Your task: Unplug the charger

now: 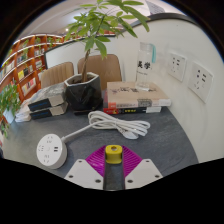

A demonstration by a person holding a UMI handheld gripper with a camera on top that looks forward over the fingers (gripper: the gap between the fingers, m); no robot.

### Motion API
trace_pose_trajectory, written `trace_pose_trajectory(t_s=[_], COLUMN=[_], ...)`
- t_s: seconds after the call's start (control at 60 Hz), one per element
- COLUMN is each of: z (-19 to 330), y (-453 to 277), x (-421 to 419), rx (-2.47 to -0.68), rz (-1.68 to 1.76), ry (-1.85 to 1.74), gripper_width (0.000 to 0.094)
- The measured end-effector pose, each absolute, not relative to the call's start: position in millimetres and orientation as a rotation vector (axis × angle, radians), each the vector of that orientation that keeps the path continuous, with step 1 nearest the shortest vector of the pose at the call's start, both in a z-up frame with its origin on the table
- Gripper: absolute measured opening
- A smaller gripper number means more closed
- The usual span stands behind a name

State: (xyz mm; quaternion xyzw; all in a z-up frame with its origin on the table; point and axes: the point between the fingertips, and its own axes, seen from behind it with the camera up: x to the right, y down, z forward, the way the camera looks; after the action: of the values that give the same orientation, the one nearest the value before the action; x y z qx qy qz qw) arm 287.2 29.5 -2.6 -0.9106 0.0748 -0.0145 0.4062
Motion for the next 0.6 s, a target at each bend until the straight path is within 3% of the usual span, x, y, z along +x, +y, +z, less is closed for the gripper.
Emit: trace_pose_trajectory(t_s=[0.033,0.117,0.183,0.367,0.483,0.6], z=[-1.3,21.8,56.2,197.9,286.2,335.0], y=[27.7,23.8,18.5,-12.4,-45.8,-81.9], x=[285.3,288.2,287.4,243.3,194.3,132.2], rx=[-2.302,-2.265,-2.205,-1.98,-1.842,-1.775], rz=[-0.036,-0.091,-0.128,-0.091,-0.051,-0.015], ry=[0.191,0.195,0.209,0.248,0.202,0.112], gripper_width=[0.0251,0.0634,0.0763,0.0853,0.0858,0.0854])
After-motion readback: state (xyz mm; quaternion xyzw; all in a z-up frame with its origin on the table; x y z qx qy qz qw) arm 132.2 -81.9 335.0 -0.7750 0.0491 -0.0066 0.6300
